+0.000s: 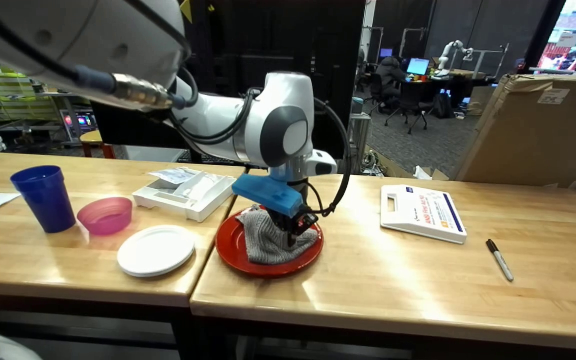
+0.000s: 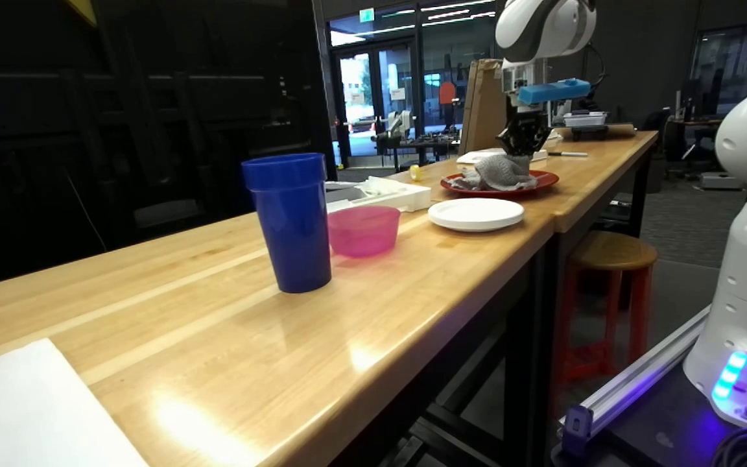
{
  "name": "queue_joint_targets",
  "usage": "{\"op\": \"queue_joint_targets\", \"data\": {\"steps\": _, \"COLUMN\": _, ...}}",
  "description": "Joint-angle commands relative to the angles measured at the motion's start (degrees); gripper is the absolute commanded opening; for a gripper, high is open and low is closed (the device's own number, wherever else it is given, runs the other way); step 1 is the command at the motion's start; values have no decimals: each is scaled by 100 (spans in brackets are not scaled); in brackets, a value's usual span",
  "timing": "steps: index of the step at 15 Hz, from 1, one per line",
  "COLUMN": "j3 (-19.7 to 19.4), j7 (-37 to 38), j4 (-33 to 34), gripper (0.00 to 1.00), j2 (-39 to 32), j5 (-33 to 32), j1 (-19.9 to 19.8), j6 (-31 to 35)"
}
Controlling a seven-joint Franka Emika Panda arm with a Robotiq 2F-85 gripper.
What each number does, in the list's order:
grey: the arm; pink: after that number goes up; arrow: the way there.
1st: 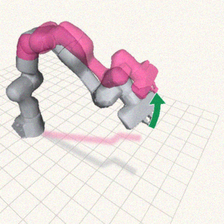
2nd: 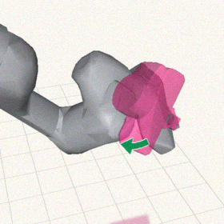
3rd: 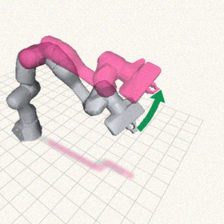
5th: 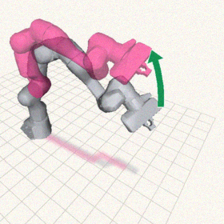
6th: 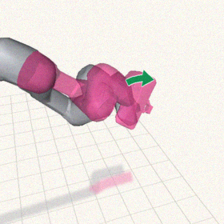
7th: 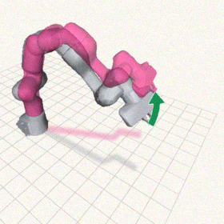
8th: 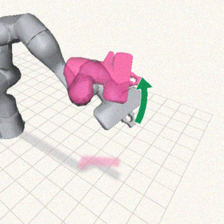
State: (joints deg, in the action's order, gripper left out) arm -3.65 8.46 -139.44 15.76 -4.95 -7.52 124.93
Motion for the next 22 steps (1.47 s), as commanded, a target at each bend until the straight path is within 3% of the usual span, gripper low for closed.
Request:
{"op": "queue_joint_targets", "data": {"steps": 1, "j3": -45, "j7": -102, "j4": -227, "gripper": 1, "j2": -402, "j5": 236, "j1": 100, "j6": 217}}
{"op": "queue_joint_targets", "data": {"steps": 9, "j3": -103, "j7": -389, "j4": -157, "gripper": 1, "j2": -482, "j5": 609, "j1": 150, "j6": 213}}
{"op": "queue_joint_targets", "data": {"steps": 22, "j3": 45, "j7": -978, "j4": -180, "gripper": 1, "j2": 840, "j5": 428, "j1": 352, "j6": -581}}
